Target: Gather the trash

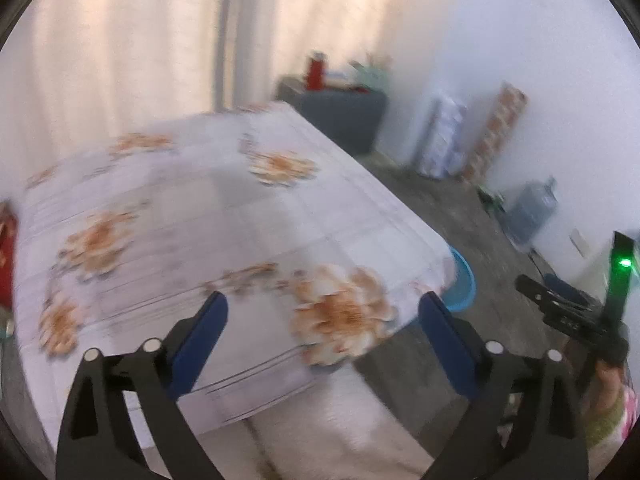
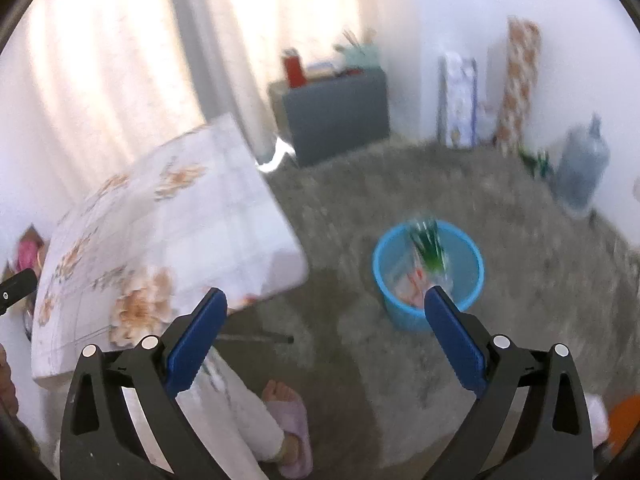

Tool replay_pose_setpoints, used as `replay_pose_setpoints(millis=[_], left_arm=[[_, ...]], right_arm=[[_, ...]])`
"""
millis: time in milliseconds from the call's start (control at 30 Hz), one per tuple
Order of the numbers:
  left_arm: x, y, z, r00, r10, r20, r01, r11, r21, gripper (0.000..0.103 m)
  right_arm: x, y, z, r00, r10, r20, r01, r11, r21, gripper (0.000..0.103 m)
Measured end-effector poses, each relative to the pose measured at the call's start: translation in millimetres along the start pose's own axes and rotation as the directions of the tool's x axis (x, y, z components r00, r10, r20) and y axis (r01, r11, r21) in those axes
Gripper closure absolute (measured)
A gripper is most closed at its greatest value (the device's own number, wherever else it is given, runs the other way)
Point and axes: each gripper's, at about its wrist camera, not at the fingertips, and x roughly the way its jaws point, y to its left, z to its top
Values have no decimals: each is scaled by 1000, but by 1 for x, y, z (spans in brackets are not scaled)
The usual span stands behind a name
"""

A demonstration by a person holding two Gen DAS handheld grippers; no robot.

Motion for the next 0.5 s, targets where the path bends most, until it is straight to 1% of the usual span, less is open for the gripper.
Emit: replay_pose_setpoints(millis=[33,67,133,233,300,367,500], left_arm=[[-8,8,-7,999,39,33,-38,999,-24,6],[-12,14,-10,997,68,46,-67,997,-36,6],[-19,22,-19,987,145,73,-141,988,-62,6],[-28,32,-25,983,164,84,-157,984,-88,6],[-28,34,-24,980,178,87,-170,981,-90,6],[-31,36,-26,972,208,104,-198,975,-99,6],[-35,42,-28,960,248,134,-230,964,-132,6]], right_arm=[[-3,11,0,1000,-6,18,7,1000,-27,8],[-5,24,2,999,-11,37,13,998,-56,8],[-7,44,1,998,-30,53,35,995,-89,8],[-10,69,-2,997,-38,64,46,990,-136,8],[-15,85,-8,996,-46,74,58,984,-169,8],[-21,102,-15,994,-67,89,84,977,-197,8],[-32,124,-28,990,-91,105,114,965,-238,8]])
